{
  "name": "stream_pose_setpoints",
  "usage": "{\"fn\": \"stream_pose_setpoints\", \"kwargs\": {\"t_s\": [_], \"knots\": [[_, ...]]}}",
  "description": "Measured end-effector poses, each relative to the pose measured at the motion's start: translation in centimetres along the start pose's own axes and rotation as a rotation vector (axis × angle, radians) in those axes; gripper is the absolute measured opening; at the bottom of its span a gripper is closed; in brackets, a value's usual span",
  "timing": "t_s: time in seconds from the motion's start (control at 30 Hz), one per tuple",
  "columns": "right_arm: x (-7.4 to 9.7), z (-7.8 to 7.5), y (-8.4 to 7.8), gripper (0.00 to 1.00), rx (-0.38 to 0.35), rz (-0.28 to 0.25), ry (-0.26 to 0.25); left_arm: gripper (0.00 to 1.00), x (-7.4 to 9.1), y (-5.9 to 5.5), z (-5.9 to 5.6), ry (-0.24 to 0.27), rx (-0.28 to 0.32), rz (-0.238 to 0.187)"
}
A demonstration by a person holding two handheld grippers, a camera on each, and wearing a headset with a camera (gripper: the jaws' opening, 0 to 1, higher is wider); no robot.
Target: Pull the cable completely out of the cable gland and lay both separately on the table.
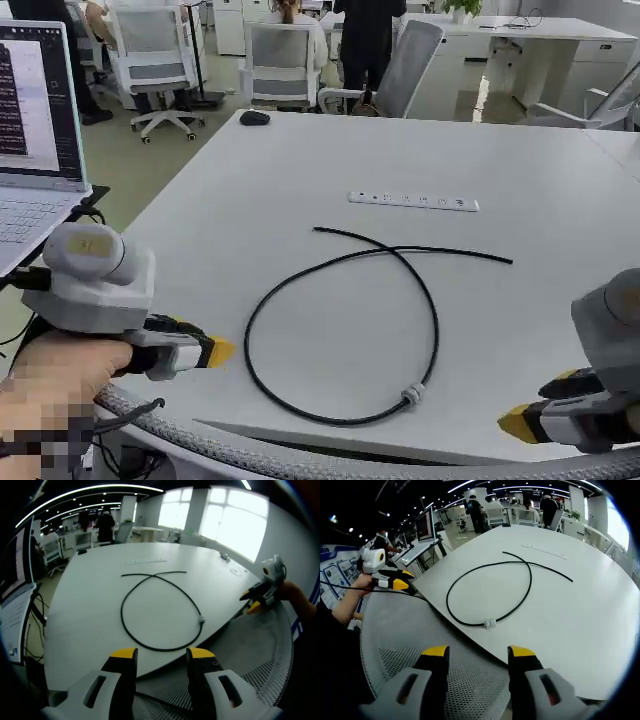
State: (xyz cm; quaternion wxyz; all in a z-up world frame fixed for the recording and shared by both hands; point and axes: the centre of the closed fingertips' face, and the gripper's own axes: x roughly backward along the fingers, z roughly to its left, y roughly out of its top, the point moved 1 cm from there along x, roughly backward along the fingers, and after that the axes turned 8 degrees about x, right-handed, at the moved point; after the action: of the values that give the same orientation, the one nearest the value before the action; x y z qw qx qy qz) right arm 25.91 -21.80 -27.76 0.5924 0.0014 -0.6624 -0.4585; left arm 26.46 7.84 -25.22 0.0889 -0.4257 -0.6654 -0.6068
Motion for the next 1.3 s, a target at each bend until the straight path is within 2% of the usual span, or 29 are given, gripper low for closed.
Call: {"fn": "stream_pose_setpoints", "kwargs": {"t_s": [0.27,0.73,1.0,1.3], "knots": [[0.0,0.0,-0.2,0.51,0.008,0.007,0.003,0.39,0.2,0.2,0.0,-0.003,0.012,-0.02],[0.3,0.1,-0.2,0.51,0.002,0.002,-0.001,0.39,0.2,0.1,0.1,0.009,0.01,-0.017],[-0.3,-0.3,-0.7,0.51,0.001,0.023,0.001,0.38,-0.1,0.0,0.2,0.015,-0.001,0.003],[-1.0,-1.1,-1.1,0.51,0.002,0.054,0.001,0.38,-1.2,0.9,-0.6,-0.012,-0.036,0.023]]}}
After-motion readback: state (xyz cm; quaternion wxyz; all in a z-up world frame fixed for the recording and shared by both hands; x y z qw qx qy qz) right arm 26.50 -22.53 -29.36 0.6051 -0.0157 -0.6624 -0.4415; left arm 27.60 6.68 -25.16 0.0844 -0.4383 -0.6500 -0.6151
